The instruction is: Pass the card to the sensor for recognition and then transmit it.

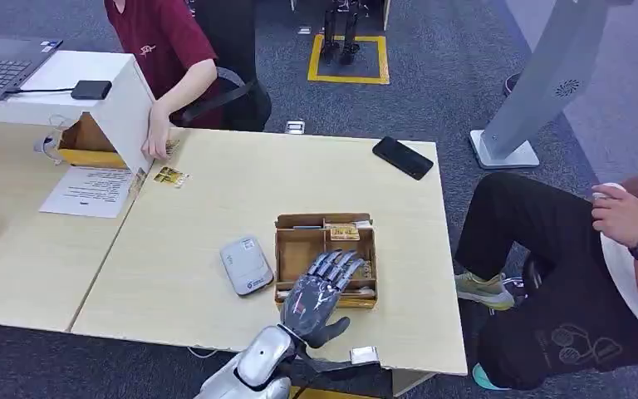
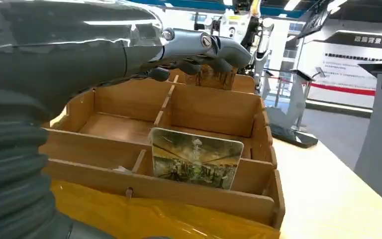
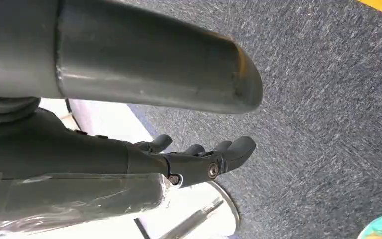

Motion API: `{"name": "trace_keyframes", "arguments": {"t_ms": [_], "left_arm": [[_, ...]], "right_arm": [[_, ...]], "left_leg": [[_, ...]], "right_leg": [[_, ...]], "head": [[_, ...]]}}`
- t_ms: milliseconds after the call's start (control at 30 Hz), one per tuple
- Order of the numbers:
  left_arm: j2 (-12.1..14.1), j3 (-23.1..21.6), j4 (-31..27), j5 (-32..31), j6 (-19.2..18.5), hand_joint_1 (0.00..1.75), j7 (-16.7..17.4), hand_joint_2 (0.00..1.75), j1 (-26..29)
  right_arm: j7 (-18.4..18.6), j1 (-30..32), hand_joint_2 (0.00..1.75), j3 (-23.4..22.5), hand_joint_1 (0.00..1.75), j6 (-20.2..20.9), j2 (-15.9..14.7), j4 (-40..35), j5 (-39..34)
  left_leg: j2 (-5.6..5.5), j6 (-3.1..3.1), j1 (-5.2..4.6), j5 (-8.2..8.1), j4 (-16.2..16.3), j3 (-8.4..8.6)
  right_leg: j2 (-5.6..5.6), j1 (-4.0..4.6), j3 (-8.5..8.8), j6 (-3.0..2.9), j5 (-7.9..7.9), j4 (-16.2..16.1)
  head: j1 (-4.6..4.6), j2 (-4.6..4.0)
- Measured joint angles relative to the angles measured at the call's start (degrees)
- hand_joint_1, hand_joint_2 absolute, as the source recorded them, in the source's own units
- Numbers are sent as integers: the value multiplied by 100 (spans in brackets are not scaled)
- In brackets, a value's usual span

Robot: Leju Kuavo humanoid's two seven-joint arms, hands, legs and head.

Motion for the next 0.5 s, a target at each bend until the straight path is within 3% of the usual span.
{"name": "trace_keyframes", "arguments": {"t_ms": [500], "left_arm": [[-15, 0, 50, 2, -79, 0, -2, 175, -1]], "right_arm": [[-7, 0, 0, 0, 0, -2, 0, 0, 2]], "left_leg": [[0, 0, 0, 0, 0, 0]], "right_leg": [[0, 0, 0, 0, 0, 0]], "head": [[0, 0]]}}
